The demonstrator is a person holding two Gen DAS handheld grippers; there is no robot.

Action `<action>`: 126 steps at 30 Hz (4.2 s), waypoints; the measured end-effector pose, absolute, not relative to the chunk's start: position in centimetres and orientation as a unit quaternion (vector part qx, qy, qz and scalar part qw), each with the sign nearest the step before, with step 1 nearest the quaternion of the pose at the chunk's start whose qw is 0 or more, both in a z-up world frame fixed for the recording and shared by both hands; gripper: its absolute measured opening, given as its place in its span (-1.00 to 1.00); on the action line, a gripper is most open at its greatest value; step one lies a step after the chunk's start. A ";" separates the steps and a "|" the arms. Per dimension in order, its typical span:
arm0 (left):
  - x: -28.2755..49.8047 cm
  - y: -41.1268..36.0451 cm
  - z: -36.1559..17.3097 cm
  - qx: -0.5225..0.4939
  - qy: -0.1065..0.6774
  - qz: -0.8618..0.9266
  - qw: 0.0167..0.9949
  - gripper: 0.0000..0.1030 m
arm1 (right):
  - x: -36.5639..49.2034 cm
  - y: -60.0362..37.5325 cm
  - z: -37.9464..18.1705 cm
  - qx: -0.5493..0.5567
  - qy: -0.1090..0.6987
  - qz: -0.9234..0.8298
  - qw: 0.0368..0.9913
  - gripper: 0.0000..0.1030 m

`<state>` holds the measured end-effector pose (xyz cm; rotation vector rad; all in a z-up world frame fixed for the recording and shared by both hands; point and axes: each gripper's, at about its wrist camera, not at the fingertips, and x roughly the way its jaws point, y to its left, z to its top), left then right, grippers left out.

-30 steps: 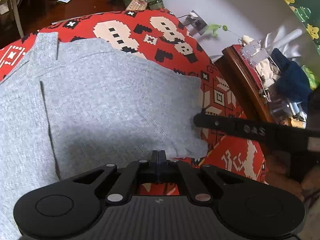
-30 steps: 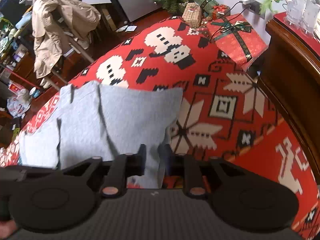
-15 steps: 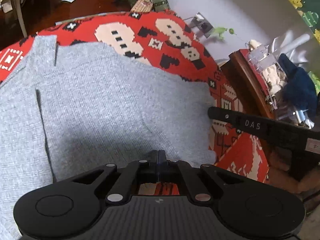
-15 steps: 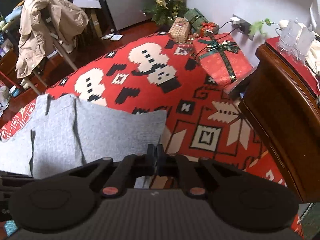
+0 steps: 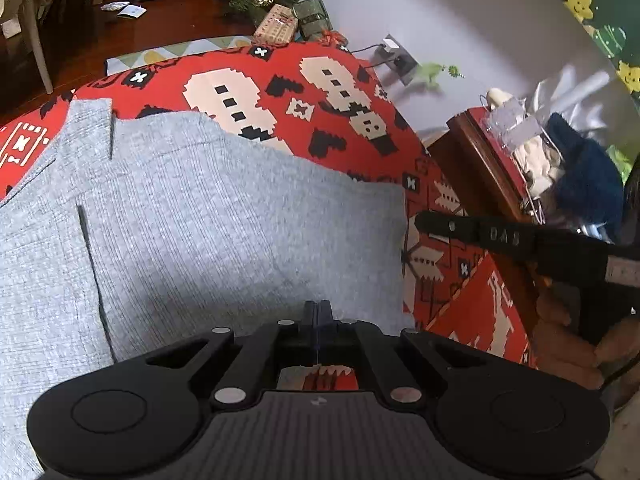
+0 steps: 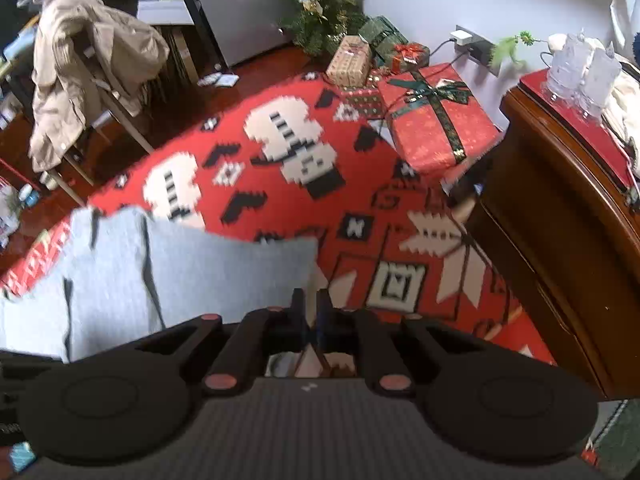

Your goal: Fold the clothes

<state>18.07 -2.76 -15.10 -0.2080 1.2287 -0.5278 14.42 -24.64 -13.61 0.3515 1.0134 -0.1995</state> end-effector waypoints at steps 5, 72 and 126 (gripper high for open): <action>18.7 -2.4 -15.0 -0.098 0.565 -0.230 0.786 -1.00 | 16.6 -24.9 -14.1 0.152 0.480 -0.090 0.859 -0.57; 16.9 -8.2 -11.2 -0.016 0.571 -0.247 0.783 -0.93 | 10.7 -25.2 -16.3 0.489 0.456 -0.072 0.740 -0.96; 5.0 21.5 -13.6 -0.297 0.578 -0.016 0.760 -0.90 | 15.6 6.2 -12.9 0.171 0.583 0.206 0.767 -0.57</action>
